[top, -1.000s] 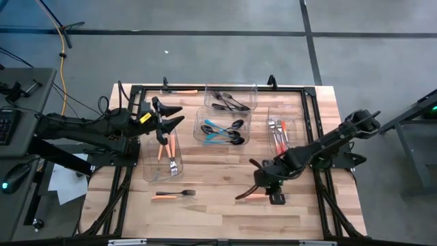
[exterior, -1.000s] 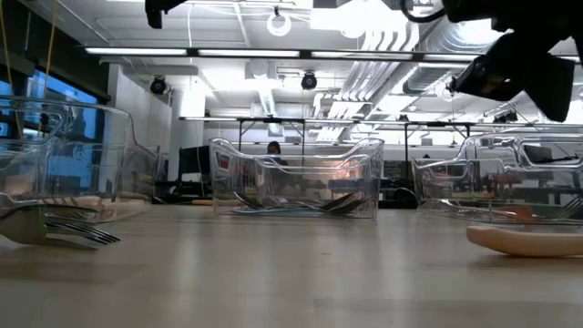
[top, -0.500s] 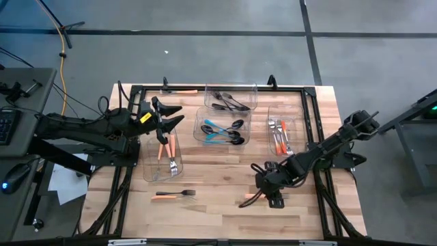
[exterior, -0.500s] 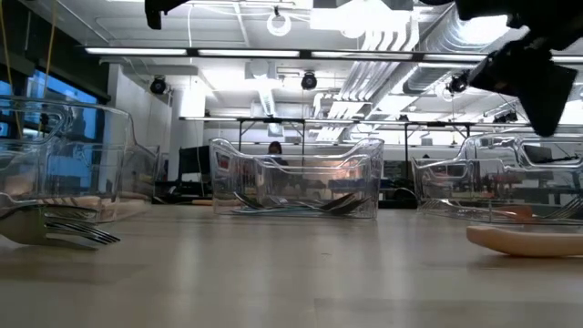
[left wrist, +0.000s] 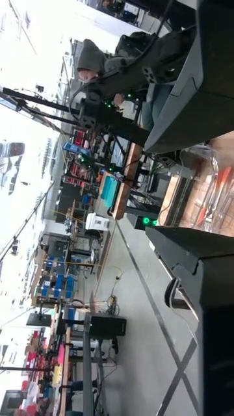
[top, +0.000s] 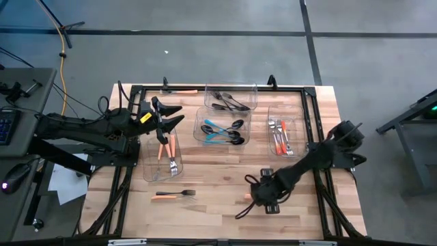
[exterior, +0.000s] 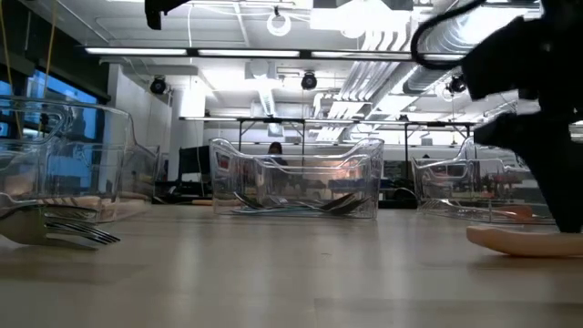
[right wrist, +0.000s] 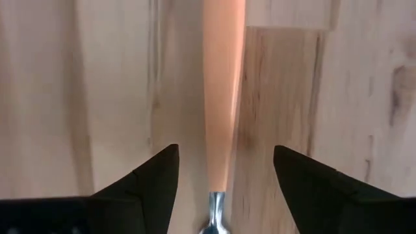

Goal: Sort silverware by color (type)
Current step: Put the light orange fork into the bottom left transparent bin

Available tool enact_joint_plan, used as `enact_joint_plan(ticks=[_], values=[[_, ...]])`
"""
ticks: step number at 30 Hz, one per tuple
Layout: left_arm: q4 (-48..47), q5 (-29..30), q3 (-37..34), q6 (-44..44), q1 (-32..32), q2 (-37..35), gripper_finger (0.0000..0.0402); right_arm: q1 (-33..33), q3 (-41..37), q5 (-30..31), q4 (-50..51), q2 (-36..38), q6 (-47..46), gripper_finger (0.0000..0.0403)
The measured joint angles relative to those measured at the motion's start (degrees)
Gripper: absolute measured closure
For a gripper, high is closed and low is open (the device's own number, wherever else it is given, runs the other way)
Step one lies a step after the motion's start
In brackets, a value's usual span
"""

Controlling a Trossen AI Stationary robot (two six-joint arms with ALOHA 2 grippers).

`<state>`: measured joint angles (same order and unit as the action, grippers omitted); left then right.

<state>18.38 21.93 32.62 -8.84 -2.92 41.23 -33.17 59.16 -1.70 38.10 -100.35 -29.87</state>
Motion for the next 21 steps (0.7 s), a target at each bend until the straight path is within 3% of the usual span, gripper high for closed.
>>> enact_joint_plan(ticks=[10, 14, 19, 21], values=[[-0.1, 0.0, 0.0, 0.0, 0.0, 0.0, 0.0216, 0.0, 0.0, 1.3, -0.2, -2.1, 0.2, 0.0178], [-0.1, 0.0, 0.0, 0.0, 0.0, 0.0, 0.0216, 0.0, 0.0, 1.7, 0.2, -2.4, 0.2, 0.0242], [-0.1, -0.1, 0.0, 0.0, 0.0, 0.0, 0.0216, 0.0, 0.0, 1.4, 0.2, -2.4, 0.1, 0.0372], [-0.1, -0.1, 0.0, 0.0, 0.0, 0.0, 0.0216, 0.0, 0.1, 1.1, 0.3, -2.4, 0.1, 0.038]])
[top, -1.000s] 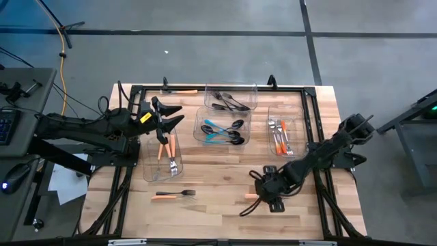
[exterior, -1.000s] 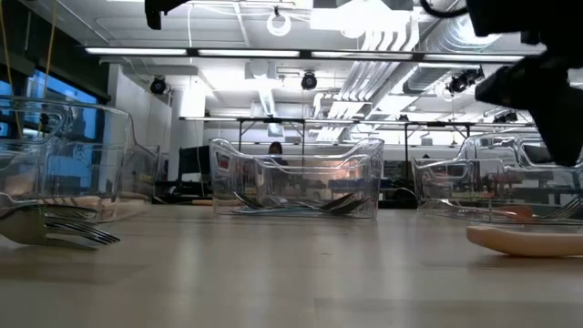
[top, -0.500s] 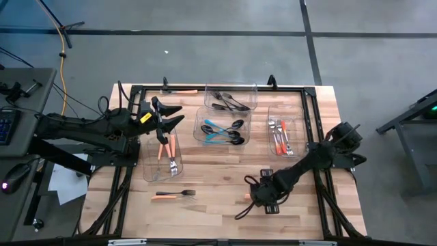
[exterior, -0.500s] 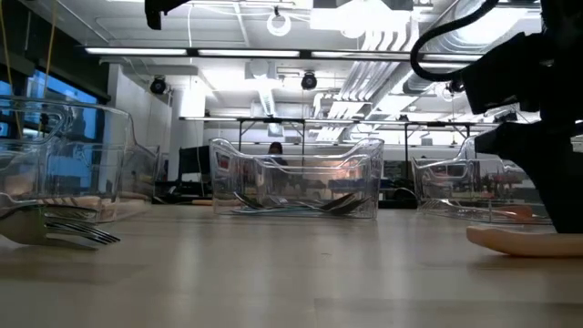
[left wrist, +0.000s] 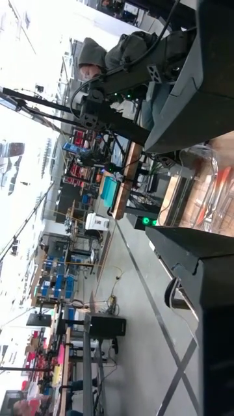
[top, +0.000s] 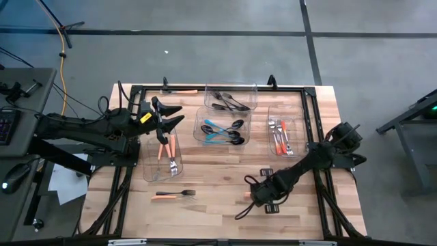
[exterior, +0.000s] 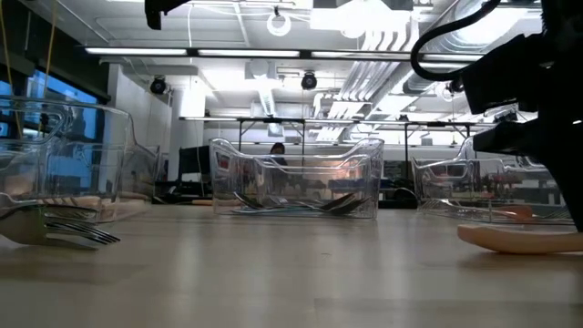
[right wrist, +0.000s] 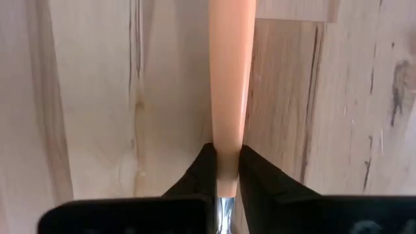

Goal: Sort silverware by color (type)
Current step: Put the light orange fork into the bottom left transparent bin

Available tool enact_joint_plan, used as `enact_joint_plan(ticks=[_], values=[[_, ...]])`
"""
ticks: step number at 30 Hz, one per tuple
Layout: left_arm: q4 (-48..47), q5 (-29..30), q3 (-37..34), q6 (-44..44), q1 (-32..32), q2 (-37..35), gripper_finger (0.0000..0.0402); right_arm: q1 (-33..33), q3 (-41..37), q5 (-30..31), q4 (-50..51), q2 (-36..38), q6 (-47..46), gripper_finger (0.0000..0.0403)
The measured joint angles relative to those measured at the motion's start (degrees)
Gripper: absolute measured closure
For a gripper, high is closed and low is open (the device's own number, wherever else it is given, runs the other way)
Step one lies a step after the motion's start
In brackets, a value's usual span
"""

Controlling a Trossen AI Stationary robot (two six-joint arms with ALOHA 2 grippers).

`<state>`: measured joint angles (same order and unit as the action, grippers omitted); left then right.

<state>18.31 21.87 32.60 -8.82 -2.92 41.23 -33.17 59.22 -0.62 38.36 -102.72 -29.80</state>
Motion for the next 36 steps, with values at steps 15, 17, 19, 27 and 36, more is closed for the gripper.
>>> enact_joint_plan(ticks=[15, 17, 19, 27, 36], values=[[0.0, -0.1, 0.0, -0.1, 0.0, 0.0, 0.0216, -2.1, -0.2, -0.4, 5.6, 1.5, 1.9, 0.0382], [0.0, -0.1, 0.0, 0.0, 0.0, 0.0, 0.0216, -2.5, -0.2, -1.0, 7.7, 2.6, 4.2, 0.0382], [0.0, -0.1, 0.0, -0.1, 0.0, 0.0, 0.0216, -3.0, -0.2, -2.0, 9.8, 4.3, 7.0, 0.0382], [0.0, -0.1, 0.0, -0.1, 0.0, 0.0, 0.0216, -5.6, -11.2, -3.9, 1.9, 20.3, -5.5, 0.0382], [0.2, -3.5, 0.0, -1.6, 0.0, 0.7, 0.0216, 0.4, -20.5, 8.5, -22.0, 34.5, -14.8, 0.0382]])
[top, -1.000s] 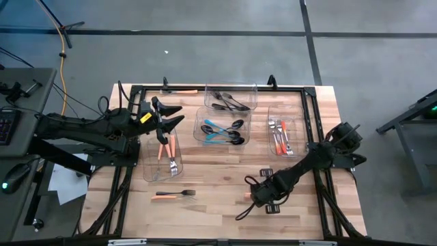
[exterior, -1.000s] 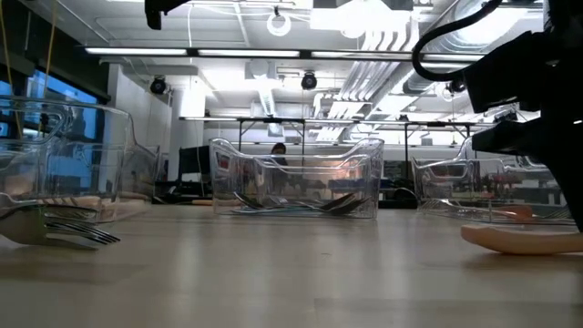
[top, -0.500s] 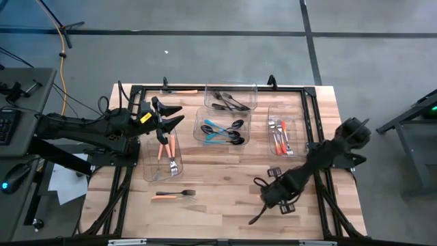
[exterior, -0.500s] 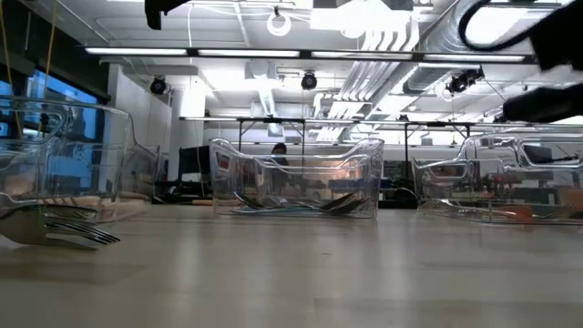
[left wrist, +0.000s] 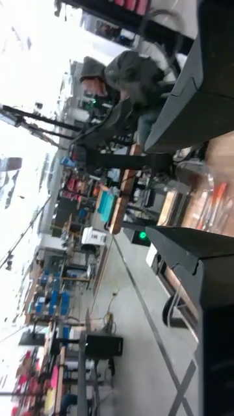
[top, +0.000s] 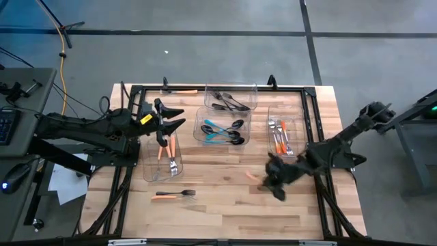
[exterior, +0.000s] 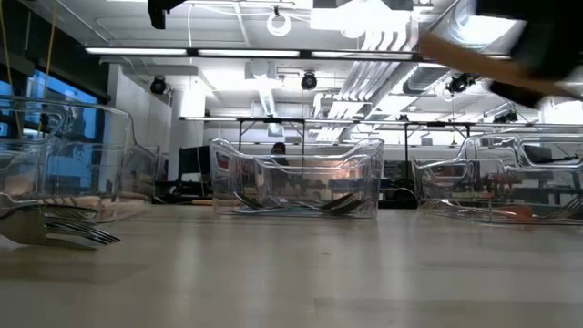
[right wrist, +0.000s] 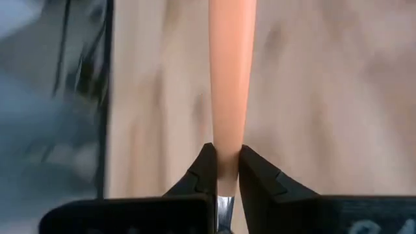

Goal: Sort silverware by color (type)
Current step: Put the light orange fork into the bottom left transparent bin

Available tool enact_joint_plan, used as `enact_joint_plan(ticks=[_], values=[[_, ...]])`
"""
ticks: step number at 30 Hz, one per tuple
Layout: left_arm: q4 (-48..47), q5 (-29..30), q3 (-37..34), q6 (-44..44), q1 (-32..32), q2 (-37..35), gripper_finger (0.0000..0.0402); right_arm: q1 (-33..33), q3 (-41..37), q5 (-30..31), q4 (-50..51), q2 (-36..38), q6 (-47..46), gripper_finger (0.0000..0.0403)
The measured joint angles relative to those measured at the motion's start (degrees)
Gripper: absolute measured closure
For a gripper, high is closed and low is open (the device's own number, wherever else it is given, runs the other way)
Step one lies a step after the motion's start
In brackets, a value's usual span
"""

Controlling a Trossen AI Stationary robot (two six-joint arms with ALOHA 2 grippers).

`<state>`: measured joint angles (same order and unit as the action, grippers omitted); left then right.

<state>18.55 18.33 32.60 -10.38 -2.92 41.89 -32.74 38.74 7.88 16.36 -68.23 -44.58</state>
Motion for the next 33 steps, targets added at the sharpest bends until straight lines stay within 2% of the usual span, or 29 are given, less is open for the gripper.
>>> enact_joint_plan(ticks=[4, 7, 12, 16, 22, 27, 33], values=[[2.5, -1.3, 0.0, 0.0, 0.0, 2.9, 0.0216, 9.3, 3.4, 8.6, -5.1, 0.0, 10.0, 0.0382], [2.7, -1.4, 1.3, 1.0, 0.0, 6.9, 0.0216, 16.9, 5.5, 11.5, -10.6, -0.1, 18.7, 0.0382], [2.7, -1.5, 5.0, 6.1, 0.0, 14.2, 0.0216, 28.1, 8.0, 9.4, -21.7, -0.1, 30.1, 0.0382], [2.8, -3.5, 8.7, 6.7, 0.1, 19.3, 0.0216, 33.9, 8.8, 5.8, -26.6, -0.1, 33.0, 0.0382], [3.4, -4.9, 13.1, 11.0, 0.7, 25.8, 0.0216, 35.7, 8.9, 2.9, -32.0, -2.0, 33.0, 0.0382], [9.2, -7.2, 14.0, 11.1, 2.3, 29.9, 0.0216, 35.7, 8.9, 2.4, -40.2, -7.5, 32.9, 0.0382], [10.4, -7.8, 14.0, 9.3, 4.2, 30.8, 0.0216, 34.6, 8.9, 2.0, -45.3, -11.7, 32.7, 0.0382]])
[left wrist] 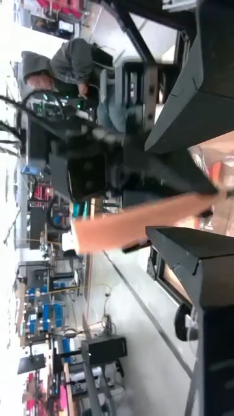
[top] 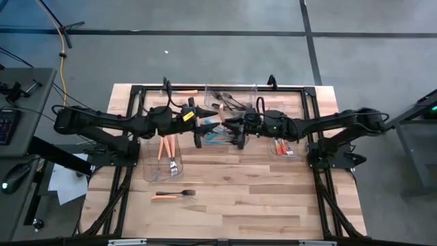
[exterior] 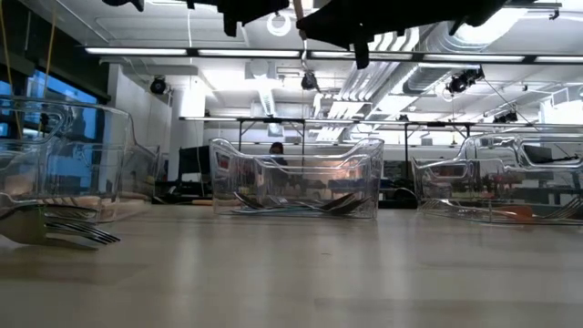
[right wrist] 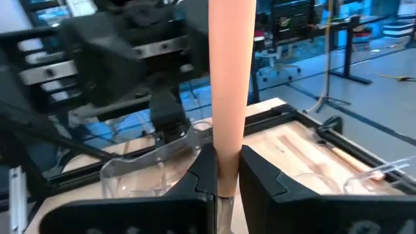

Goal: Sort silverware by color (type)
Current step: Put the light orange fork into the bottom left transparent bin

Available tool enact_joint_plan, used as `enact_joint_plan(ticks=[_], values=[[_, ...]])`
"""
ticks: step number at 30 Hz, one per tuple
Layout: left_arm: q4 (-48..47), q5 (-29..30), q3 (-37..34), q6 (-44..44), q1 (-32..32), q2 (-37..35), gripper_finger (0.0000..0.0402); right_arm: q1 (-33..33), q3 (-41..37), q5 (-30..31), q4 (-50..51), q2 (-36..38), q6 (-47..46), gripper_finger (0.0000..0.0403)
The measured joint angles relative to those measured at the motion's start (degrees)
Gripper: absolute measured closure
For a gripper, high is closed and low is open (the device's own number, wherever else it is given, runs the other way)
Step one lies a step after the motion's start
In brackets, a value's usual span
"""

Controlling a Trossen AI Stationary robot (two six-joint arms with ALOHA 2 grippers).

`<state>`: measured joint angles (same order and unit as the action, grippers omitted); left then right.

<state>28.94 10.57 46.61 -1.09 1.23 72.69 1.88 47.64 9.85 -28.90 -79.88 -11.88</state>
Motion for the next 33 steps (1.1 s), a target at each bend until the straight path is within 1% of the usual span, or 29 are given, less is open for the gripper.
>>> enact_joint_plan(ticks=[3, 6, 8, 11, 15, 17, 19, 21, 24, 25, 28, 29, 33], values=[[-0.3, 0.0, 0.0, 0.1, 0.4, 0.0, 0.0216, -0.5, 1.4, -2.0, 0.0, -1.2, 0.7, 0.0382], [-0.2, -0.3, 0.0, -0.6, 0.7, 0.0, 0.0216, -0.8, 3.3, -2.4, 0.2, -2.3, 1.9, 0.0382], [0.0, -2.2, 0.0, -1.7, 0.7, 0.0, 0.0216, -0.6, 4.1, -2.5, 0.8, -3.2, 1.9, 0.0382], [0.2, -5.1, 0.0, -1.7, 0.7, 0.0, 0.0216, -0.2, 5.1, -4.4, 0.8, -4.5, 2.0, 0.0382], [0.0, -5.2, 0.0, -1.9, 0.7, 0.0, 0.0218, -0.1, 5.7, -5.4, 1.0, -5.5, 2.0, 0.0382], [0.0, -5.1, 0.0, -2.7, 0.7, 0.0, 0.0229, -0.1, 5.7, -5.4, 1.0, -5.5, 2.1, 0.0382], [-0.7, -5.0, 0.0, -2.7, 0.7, -0.3, 0.0249, -0.1, 5.7, -5.4, 1.2, -5.5, 2.4, 0.0382], [-1.3, -4.7, 0.0, -2.7, 0.7, -0.5, 0.0278, -0.1, 5.7, -5.4, 1.3, -5.5, 3.0, 0.0382], [-2.0, -3.9, 0.0, -3.1, 0.8, -0.7, 0.0334, -0.1, 5.7, -5.4, 1.5, -5.5, 3.3, 0.0382], [-2.1, -3.9, 0.0, -3.3, 1.0, -0.9, 0.0345, -0.1, 5.7, -5.3, 1.5, -5.5, 3.5, 0.0382], [-2.2, -5.7, 0.0, -3.4, 1.9, -0.9, 0.0345, 0.0, 5.7, -4.9, 1.5, -5.5, 3.4, 0.0381], [-2.1, -6.2, 0.0, -3.6, 2.2, -0.9, 0.0345, 0.0, 5.7, -4.8, 1.5, -5.5, 3.3, 0.0375], [-2.1, -7.2, 0.0, -3.2, 2.6, -0.9, 0.0345, 0.0, 5.7, -4.5, 1.4, -5.5, 1.6, 0.0322]])
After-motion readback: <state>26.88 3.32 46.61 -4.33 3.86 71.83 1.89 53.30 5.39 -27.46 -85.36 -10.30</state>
